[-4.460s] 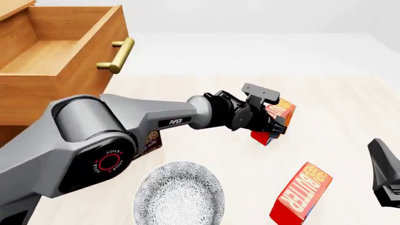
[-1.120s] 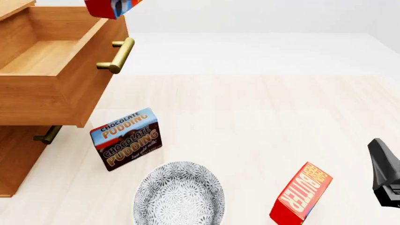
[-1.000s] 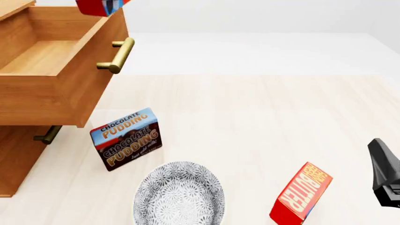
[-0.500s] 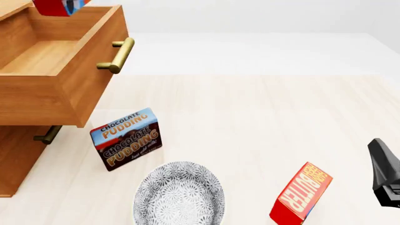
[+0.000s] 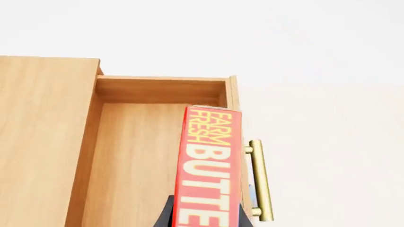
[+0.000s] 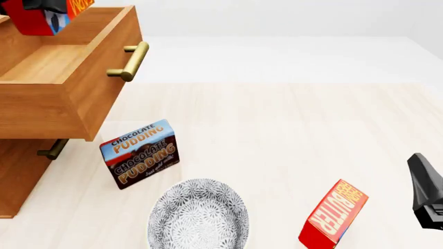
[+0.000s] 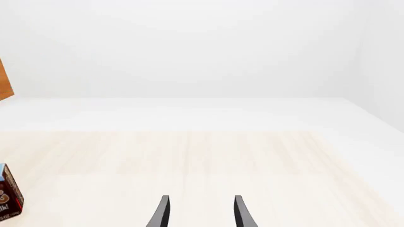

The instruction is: Put the butter at the front in the top drawer of the cabinet and close it.

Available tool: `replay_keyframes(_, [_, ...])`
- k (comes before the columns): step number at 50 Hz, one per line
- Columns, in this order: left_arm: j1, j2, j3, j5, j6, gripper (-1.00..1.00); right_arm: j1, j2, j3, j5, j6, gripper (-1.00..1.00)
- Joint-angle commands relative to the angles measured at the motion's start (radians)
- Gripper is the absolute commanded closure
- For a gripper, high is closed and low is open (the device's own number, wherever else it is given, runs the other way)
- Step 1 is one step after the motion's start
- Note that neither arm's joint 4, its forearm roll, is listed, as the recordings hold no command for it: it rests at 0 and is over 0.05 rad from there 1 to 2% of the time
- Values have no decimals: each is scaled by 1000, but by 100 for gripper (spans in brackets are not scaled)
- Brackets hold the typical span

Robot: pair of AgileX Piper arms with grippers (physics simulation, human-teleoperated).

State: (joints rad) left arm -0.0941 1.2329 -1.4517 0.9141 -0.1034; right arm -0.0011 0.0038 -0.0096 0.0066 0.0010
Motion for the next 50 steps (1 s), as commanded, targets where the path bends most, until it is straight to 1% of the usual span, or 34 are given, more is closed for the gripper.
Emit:
replay_keyframes(1, [59, -23, 88, -63, 31, 100, 0, -1, 1, 0, 0, -100])
replay_keyframes(3, [80, -16, 104, -74, 40, 100, 0, -1, 1, 0, -1, -100])
replay_keyframes(5, [77, -22, 120, -86, 33, 100, 0, -1, 1, 0, 0, -100])
replay_keyframes(9, [92, -15, 184, -129, 35, 100, 0, -1, 1, 0, 0, -100])
replay_keyframes(12, [91, -14, 202, -142, 30, 100, 0, -1, 1, 0, 0, -100])
replay_keyframes(13, [106, -5, 218, -164, 36, 100, -1, -1, 1, 0, 0, -100])
replay_keyframes(17, [108, 10, 226, -180, 38, 100, 0, -1, 1, 0, 0, -100])
replay_keyframes(20, [95, 12, 241, -202, 21, 100, 0, -1, 1, 0, 0, -100])
replay_keyframes(23, [93, 28, 253, -226, 18, 100, 0, -1, 1, 0, 0, -100])
replay_keyframes(30, [104, 45, 262, -273, 9, 100, 0, -1, 1, 0, 0, -100])
replay_keyframes(50, [115, 68, 318, -338, -18, 100, 0, -1, 1, 0, 0, -100])
